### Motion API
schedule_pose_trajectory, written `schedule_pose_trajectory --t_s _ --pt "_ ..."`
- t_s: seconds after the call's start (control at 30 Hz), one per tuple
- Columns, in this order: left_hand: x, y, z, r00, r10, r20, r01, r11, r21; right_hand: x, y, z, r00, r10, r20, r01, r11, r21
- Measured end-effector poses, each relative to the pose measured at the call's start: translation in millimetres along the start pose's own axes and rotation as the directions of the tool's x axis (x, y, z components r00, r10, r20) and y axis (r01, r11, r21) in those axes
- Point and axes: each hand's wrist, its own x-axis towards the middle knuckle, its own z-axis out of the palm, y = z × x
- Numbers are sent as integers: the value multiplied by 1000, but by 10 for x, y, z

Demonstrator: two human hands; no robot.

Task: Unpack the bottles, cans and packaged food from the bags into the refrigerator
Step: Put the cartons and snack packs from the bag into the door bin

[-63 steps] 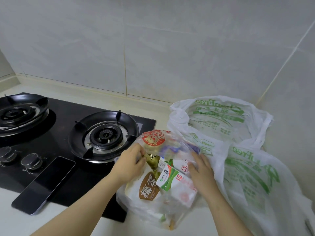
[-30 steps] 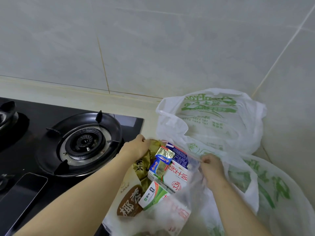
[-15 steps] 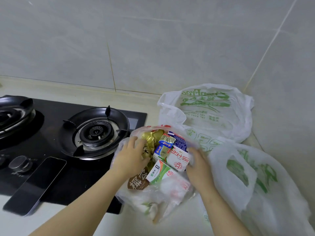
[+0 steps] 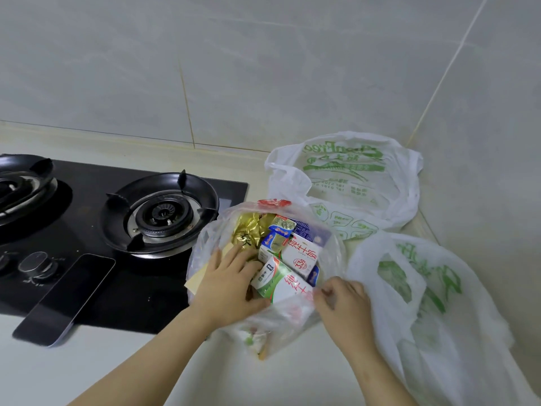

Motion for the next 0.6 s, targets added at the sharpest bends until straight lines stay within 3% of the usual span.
schedule_pose_trajectory --t_s 0.07,0.17,0.3,0.37,0.47,0.6 --pt "-62 12 67 1000 16 -17 -15 999 39 -61 35 -12 1000 -1 -9 0 999 -51" --pt "-142 17 136 994 46 -96 -45 999 14 -158 72 -5 994 -110 14 111 987 -113" --pt "-258 14 173 967 134 -218 -138 990 0 -322 140 37 968 -179 175 201 972 -119" --pt "-294 -26 201 961 199 -191 -194 980 42 -367 156 74 955 -187 229 222 965 -140" --pt "-333 -86 216 957 278 -81 -266 954 139 -364 86 143 966 -170 193 213 950 -228" --pt "-284 -88 191 973 230 -26 -219 952 214 -304 -97 153 970 -84 229 156 934 -321"
